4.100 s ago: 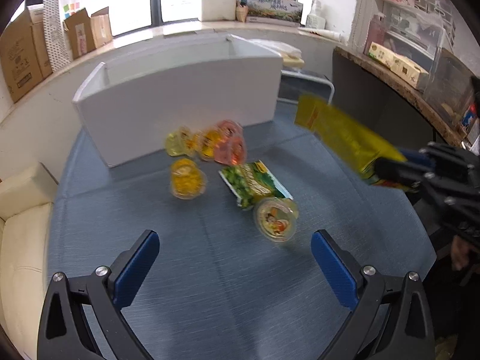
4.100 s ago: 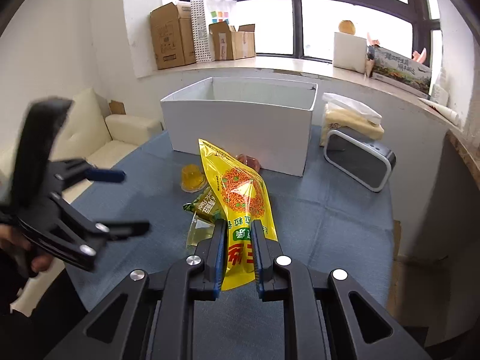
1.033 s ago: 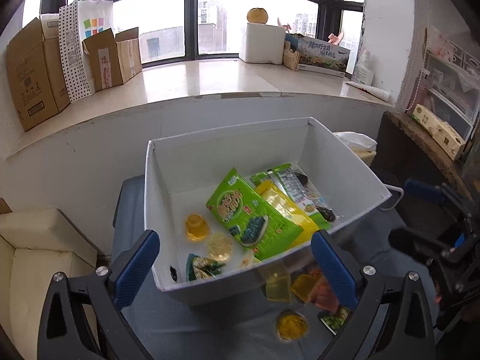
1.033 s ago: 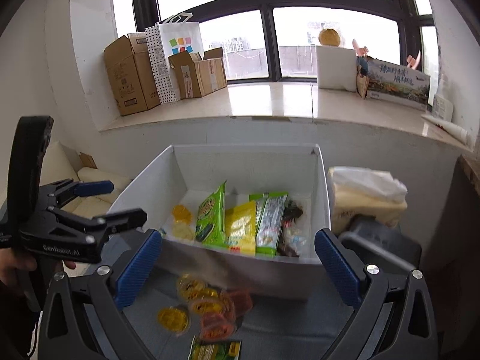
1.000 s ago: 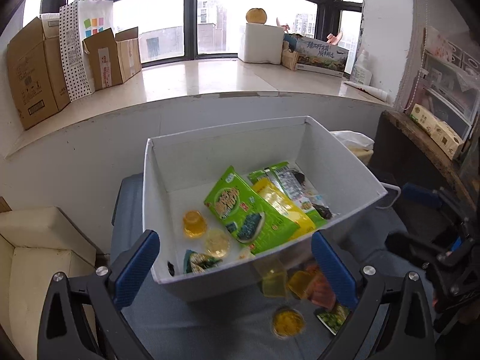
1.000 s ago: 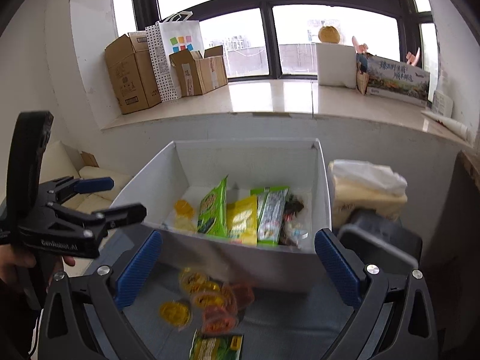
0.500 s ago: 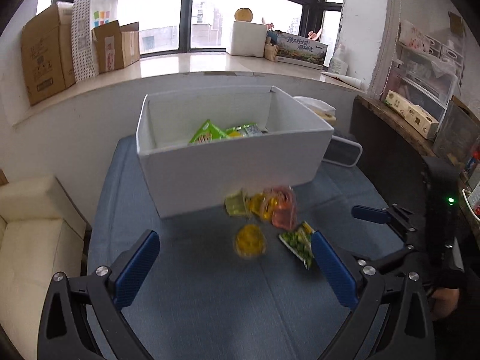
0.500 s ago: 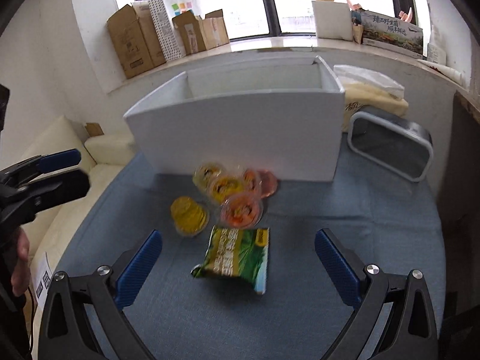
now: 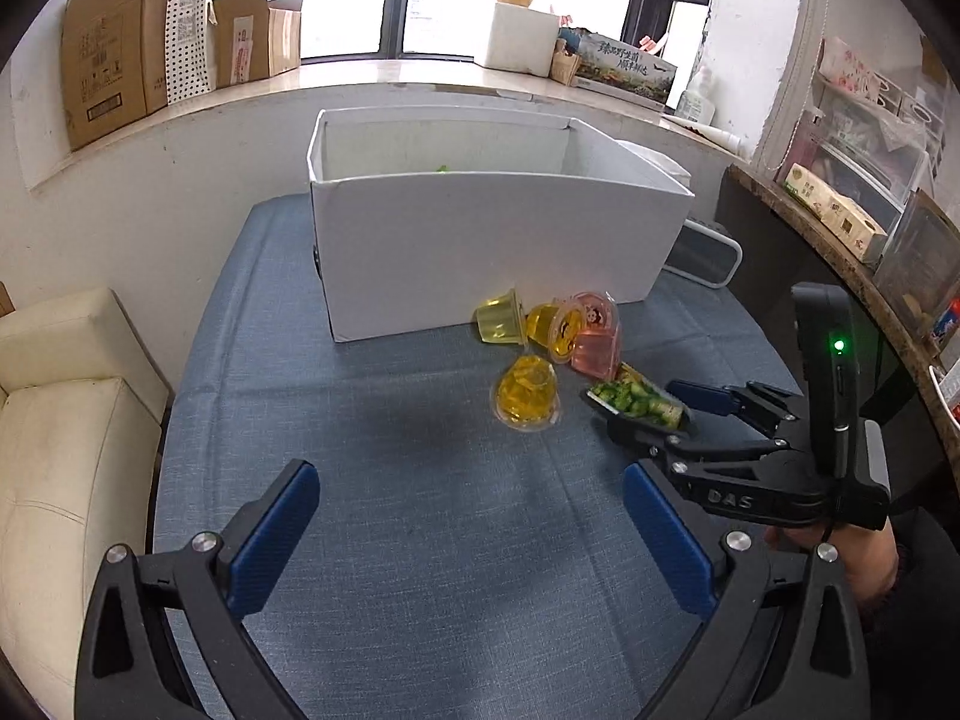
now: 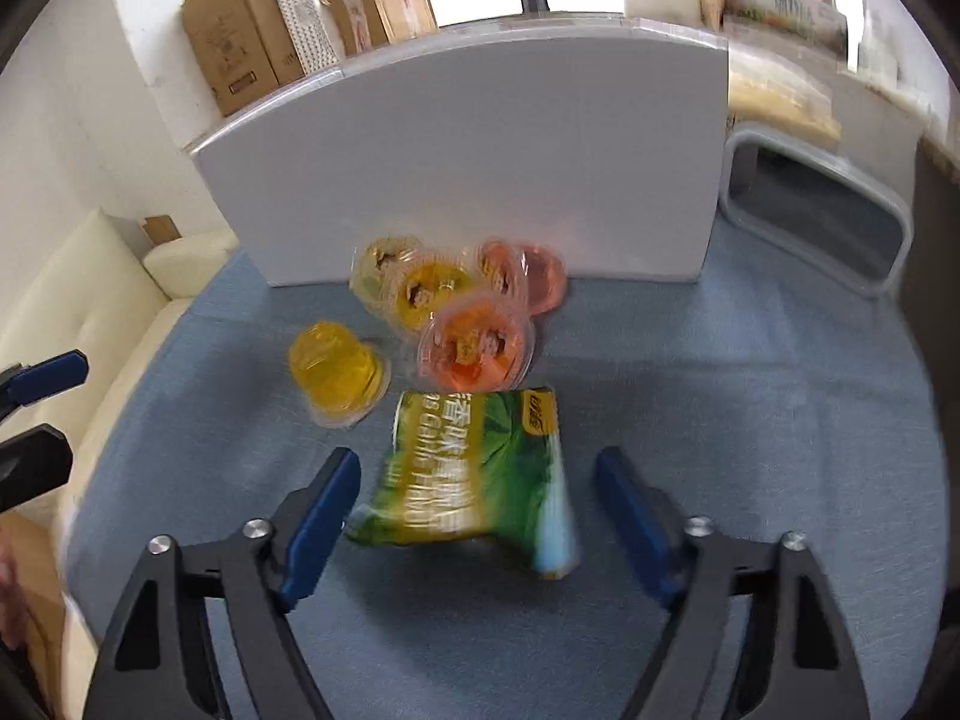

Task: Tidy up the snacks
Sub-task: 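Reach the right tool to the green garlic-flavour bag and grasp it, then grasp the yellow jelly cup with the left tool while the right tool holds the bag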

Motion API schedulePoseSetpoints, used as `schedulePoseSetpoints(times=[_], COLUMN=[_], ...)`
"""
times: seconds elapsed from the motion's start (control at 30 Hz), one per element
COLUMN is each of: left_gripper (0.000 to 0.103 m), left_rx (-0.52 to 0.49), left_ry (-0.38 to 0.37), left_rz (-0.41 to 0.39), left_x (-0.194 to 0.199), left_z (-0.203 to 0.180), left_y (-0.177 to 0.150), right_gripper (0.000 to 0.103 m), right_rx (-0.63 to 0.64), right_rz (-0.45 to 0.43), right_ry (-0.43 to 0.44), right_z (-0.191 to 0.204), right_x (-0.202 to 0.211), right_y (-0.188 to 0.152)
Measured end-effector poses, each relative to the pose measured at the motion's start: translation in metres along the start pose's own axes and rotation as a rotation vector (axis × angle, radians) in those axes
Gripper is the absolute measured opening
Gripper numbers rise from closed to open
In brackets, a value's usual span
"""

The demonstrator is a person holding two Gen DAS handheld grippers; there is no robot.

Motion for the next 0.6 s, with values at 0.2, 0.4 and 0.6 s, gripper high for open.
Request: schedulePoseSetpoints(times=[0.2, 0.4, 0.6], left_gripper=[0.103, 0.103, 0.103], left_rx=[-0.007, -0.05, -0.018], left_ry=[0.003, 0.032, 0.039], left_rz=[0.024, 0.046, 0.076], left_x=[-0.016, -0.047, -0.082], left_z=[-0.005, -0.019, -0.03], left_y=[-0.001, 0.001, 0.01], right_gripper=[0.048, 0.041, 0.04], right_rx=[0.036, 0.07, 0.061], right_rz=[-0.007, -0.047, -0.099], right_ry=[0.011, 0.006, -0.014], right_z=[0.0, 0.008, 0.002], right_x=[0.007, 0.034, 0.074], right_y=[-0.003, -0.007, -0.013])
Point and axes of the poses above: each gripper's, at about its wrist camera, not at the fingertips, and x roughly against the way its jaws point, z to its left, y to its top, the point moved 2 cm from there along -x, roughly the way its jaws point, and after that the axes turned 15 degrees about x, right-handed, at the moved point
